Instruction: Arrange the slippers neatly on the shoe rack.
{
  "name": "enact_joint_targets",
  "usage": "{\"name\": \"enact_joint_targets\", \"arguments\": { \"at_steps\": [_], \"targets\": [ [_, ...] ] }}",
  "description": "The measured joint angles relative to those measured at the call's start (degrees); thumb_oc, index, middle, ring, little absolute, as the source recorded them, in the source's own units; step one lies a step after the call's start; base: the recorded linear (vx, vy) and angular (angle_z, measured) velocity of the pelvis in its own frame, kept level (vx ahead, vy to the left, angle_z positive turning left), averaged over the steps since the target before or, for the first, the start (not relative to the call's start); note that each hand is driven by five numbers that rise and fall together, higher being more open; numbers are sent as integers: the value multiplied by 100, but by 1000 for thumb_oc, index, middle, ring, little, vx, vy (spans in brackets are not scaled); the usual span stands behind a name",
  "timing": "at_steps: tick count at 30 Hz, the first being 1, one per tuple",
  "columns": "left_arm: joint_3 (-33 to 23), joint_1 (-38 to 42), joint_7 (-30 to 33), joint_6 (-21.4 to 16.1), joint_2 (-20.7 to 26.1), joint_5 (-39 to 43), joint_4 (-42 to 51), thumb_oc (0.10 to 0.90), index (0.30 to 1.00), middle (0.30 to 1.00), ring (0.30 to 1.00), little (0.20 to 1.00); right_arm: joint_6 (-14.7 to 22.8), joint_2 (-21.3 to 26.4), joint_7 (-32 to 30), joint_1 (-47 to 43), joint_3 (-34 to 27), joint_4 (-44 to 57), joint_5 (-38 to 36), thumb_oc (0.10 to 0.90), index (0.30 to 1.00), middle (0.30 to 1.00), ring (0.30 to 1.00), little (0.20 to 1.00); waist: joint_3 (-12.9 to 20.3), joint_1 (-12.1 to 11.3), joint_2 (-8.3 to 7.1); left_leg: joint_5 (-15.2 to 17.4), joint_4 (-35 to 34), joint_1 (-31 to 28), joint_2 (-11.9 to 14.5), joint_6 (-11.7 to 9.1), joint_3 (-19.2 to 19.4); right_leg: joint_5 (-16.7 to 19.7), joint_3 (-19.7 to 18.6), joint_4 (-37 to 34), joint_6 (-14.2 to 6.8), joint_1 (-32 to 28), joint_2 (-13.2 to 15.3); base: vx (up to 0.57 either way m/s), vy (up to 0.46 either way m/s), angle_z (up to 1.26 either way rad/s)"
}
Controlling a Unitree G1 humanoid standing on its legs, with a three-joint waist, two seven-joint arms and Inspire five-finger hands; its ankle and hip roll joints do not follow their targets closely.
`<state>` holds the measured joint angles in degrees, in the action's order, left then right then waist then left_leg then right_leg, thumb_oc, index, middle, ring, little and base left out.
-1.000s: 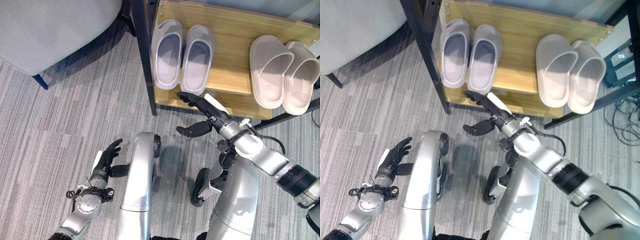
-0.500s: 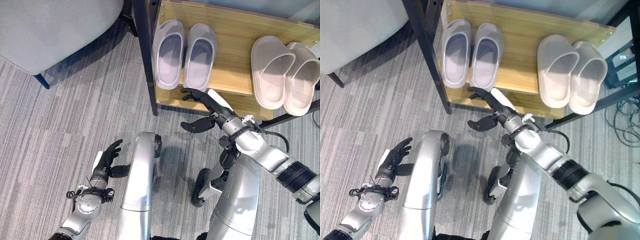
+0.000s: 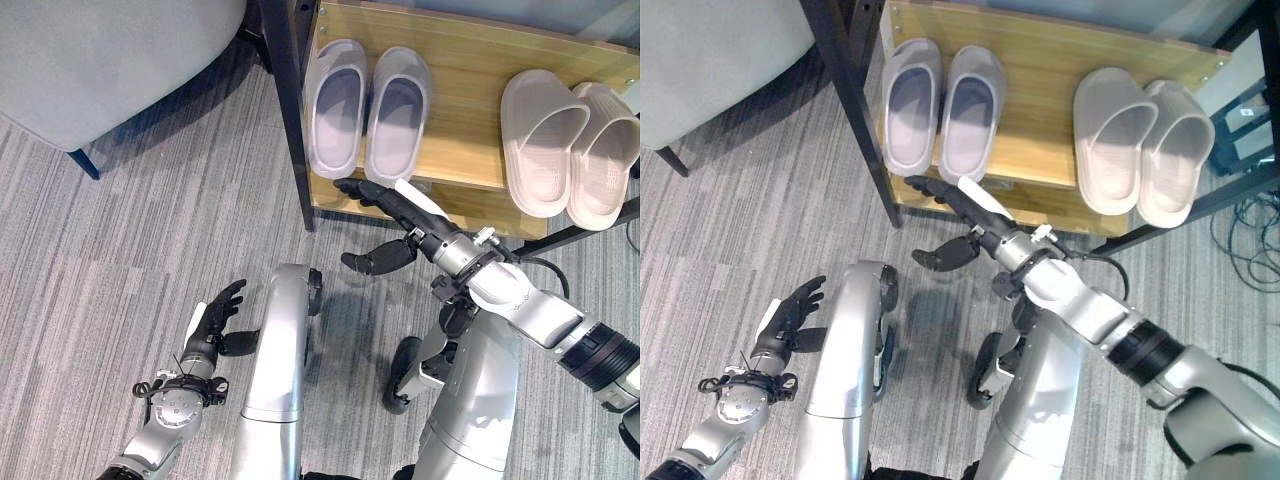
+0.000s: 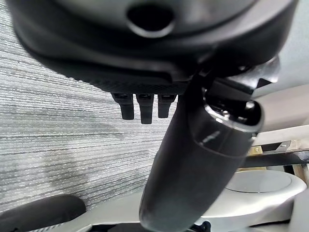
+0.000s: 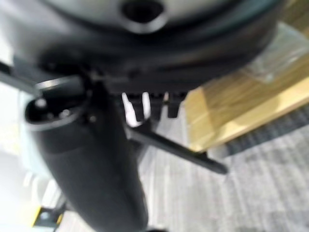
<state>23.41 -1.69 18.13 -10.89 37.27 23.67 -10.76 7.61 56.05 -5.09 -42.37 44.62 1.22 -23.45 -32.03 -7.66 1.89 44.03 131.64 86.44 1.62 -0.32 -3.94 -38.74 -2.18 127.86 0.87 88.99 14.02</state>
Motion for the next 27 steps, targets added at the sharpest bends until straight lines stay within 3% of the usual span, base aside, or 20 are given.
{"name": "enact_joint_targets", "arguments": {
  "at_steps": [10, 19, 27],
  "targets": [
    [-120, -90, -5, 1, -38, -8, 0, 800, 900, 900, 900, 900, 203, 204, 33, 342, -434, 504, -279, 800, 900, 900, 900, 900, 0, 83, -3, 0, 4, -7, 10, 0, 4, 3, -3, 0, -1, 1, -15, 0, 0, 0],
    [-204, -181, -40, 0, -52, -15, 6, 800, 900, 900, 900, 900, 314, 826, 215, 608, -474, 682, -249, 800, 900, 900, 900, 900, -1, 140, -17, 1, 16, -15, 30, -1, 0, 18, -4, -1, -12, -6, -66, 0, 0, 0],
    [-522, -304, -111, 0, -191, -35, 1, 800, 900, 900, 900, 900, 329, 873, 193, 1760, -1170, 577, 102, 800, 900, 900, 900, 900, -8, 300, -53, 2, -19, -18, 8, 0, 20, 17, -43, 1, -15, 13, -67, 20, -30, 1]
  ]
}}
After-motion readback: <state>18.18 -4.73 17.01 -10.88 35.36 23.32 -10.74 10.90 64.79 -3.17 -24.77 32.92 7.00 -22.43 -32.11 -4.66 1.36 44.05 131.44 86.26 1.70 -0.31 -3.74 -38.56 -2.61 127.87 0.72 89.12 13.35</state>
